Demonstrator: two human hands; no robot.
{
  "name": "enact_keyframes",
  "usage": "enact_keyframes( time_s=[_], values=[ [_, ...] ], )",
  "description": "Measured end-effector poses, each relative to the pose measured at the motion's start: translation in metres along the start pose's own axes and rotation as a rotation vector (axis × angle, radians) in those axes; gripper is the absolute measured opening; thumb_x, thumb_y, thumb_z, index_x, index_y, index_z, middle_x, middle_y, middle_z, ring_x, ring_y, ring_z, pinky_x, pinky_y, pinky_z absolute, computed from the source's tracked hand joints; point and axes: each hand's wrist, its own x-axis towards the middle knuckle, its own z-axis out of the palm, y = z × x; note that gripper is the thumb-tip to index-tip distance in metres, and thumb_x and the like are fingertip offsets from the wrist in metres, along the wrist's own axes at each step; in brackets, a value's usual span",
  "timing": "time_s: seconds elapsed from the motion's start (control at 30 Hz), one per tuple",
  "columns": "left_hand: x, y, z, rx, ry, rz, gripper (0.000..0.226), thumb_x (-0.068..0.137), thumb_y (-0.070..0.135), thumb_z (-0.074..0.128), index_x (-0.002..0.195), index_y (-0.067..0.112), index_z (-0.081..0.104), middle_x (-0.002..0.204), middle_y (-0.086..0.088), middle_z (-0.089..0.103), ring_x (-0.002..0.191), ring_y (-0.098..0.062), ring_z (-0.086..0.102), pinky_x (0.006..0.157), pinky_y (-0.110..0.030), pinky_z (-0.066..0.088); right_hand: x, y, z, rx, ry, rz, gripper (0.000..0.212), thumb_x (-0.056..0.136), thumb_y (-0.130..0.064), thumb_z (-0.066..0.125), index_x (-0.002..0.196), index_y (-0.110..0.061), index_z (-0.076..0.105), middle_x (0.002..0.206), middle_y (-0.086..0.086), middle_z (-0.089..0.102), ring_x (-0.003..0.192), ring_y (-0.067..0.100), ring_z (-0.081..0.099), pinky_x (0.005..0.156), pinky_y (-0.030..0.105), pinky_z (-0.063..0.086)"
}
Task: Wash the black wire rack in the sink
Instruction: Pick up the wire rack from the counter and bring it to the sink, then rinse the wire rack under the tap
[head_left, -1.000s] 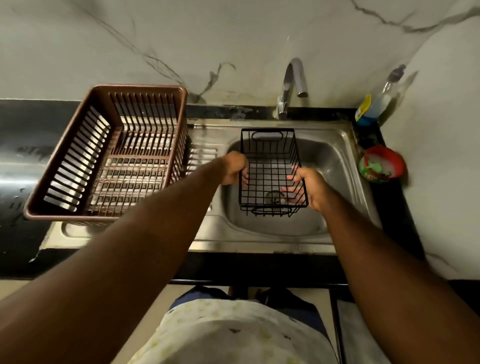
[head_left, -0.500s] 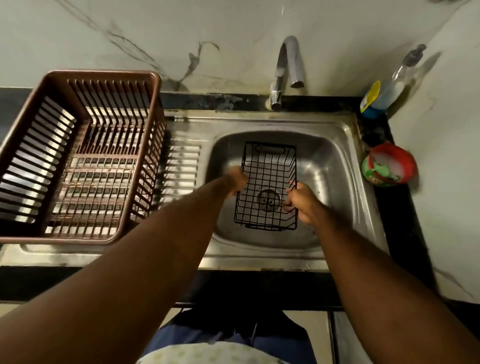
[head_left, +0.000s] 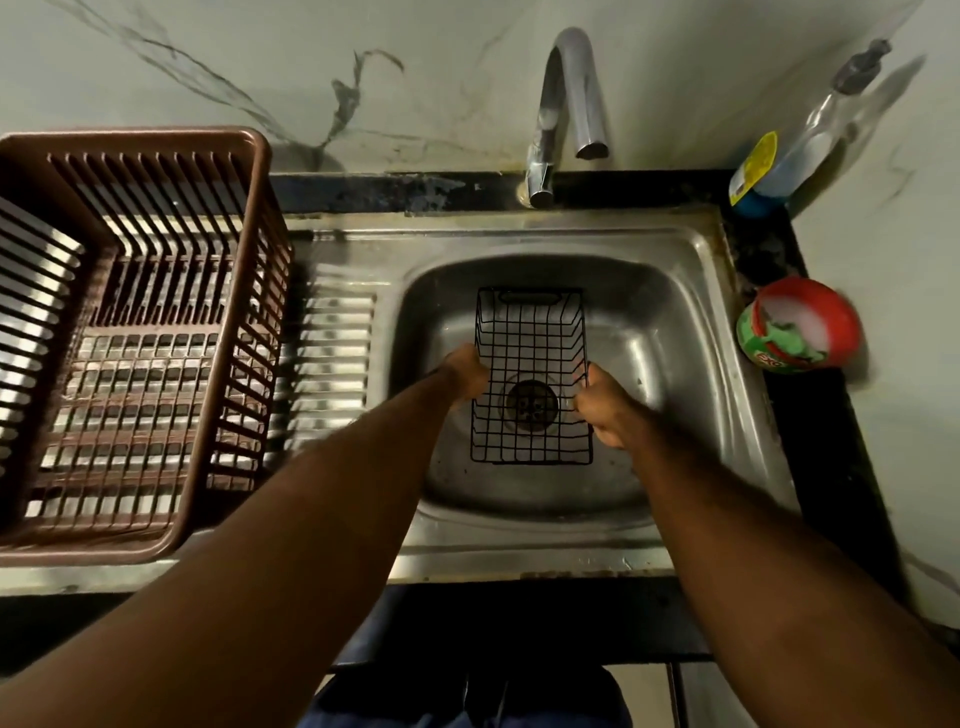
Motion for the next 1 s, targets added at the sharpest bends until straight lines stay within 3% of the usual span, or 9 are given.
enact_keyframes(
  time_s=[0.1,0.23,0.3,0.4,0.5,0.67,0.77,0.87,1.0],
  values=[
    [0.007,0.0,0.002,-0.017,-0.017,-0.008,0.03,0.098,-0.002,0.051,0.128,0.004,0.054,0.113,-0.011,0.056,0.099,-0.022,0.058,0.091,-0.035,0.055,0.006,-0.001,-0.001,-0.011,0.006,-0.009,0.074,0.089,0.023,0.032,0.152,-0.015,0.034,0.157,0.007,0.034,0.14,0.027,0.035,0.115,0.049,0.036],
    [0.009,0.0,0.001,-0.016,-0.031,-0.034,0.037,0.098,-0.001,0.052,0.135,0.004,0.052,0.127,-0.015,0.057,0.113,-0.027,0.058,0.1,-0.041,0.053,0.015,0.001,0.0,-0.061,0.012,0.002,0.061,0.089,0.02,0.033,0.139,-0.012,0.045,0.133,0.005,0.046,0.109,0.017,0.046,0.097,0.037,0.047],
    [0.01,-0.002,0.002,-0.034,-0.036,-0.037,0.038,0.099,0.0,0.053,0.136,0.005,0.05,0.125,-0.014,0.056,0.108,-0.024,0.058,0.096,-0.037,0.054,0.019,0.001,0.002,-0.066,0.013,0.01,0.06,0.088,0.02,0.035,0.137,-0.013,0.046,0.132,0.009,0.048,0.104,0.017,0.048,0.086,0.032,0.047],
    [0.014,-0.006,0.003,-0.072,-0.041,-0.04,0.036,0.099,0.001,0.053,0.134,0.007,0.05,0.113,-0.008,0.053,0.089,-0.015,0.054,0.075,-0.027,0.05,0.022,0.002,0.003,-0.053,-0.002,0.019,0.061,0.09,0.021,0.035,0.142,-0.01,0.043,0.128,0.008,0.049,0.104,0.018,0.051,0.084,0.032,0.048],
    [0.015,-0.008,0.004,-0.1,-0.03,-0.043,0.032,0.099,0.0,0.052,0.131,0.007,0.052,0.112,-0.007,0.054,0.086,-0.013,0.054,0.068,-0.024,0.046,0.029,0.006,0.003,-0.067,0.011,0.039,0.061,0.09,0.018,0.033,0.142,-0.012,0.043,0.131,0.01,0.051,0.117,0.026,0.052,0.085,0.036,0.047],
    [0.017,-0.012,0.004,-0.132,-0.022,-0.056,0.031,0.098,0.016,0.064,0.127,0.009,0.055,0.126,-0.013,0.061,0.104,-0.022,0.06,0.084,-0.034,0.051,0.023,0.0,0.0,-0.22,0.068,0.044,0.075,0.093,0.005,0.049,0.158,-0.019,0.021,0.16,0.012,0.031,0.141,0.033,0.039,0.101,0.037,0.047],
    [0.014,-0.014,0.003,-0.298,-0.013,-0.048,0.063,0.093,0.028,0.074,0.144,0.007,0.045,0.139,-0.013,0.056,0.124,-0.029,0.057,0.097,-0.035,0.049,0.02,-0.025,-0.007,-0.296,0.311,-0.109,0.068,0.095,-0.01,0.06,0.155,-0.013,0.03,0.156,0.015,0.038,0.138,0.032,0.044,0.087,0.027,0.049],
    [0.011,-0.01,-0.002,-0.391,0.033,-0.034,0.074,0.093,0.032,0.073,0.152,0.006,0.036,0.148,-0.017,0.049,0.128,-0.03,0.054,0.101,-0.037,0.048,0.021,-0.068,-0.011,-0.262,0.504,-0.361,0.059,0.095,-0.025,0.064,0.148,-0.008,0.044,0.147,0.017,0.05,0.136,0.031,0.047,0.108,0.035,0.04],
    [0.012,0.0,-0.011,-0.424,0.098,-0.019,0.065,0.096,0.027,0.071,0.149,0.006,0.04,0.144,-0.016,0.051,0.112,-0.021,0.053,0.088,-0.03,0.045,0.014,-0.137,-0.007,-0.228,0.578,-0.611,0.061,0.095,-0.019,0.062,0.151,-0.008,0.039,0.149,0.015,0.049,0.137,0.027,0.047,0.111,0.031,0.038]
  ],
)
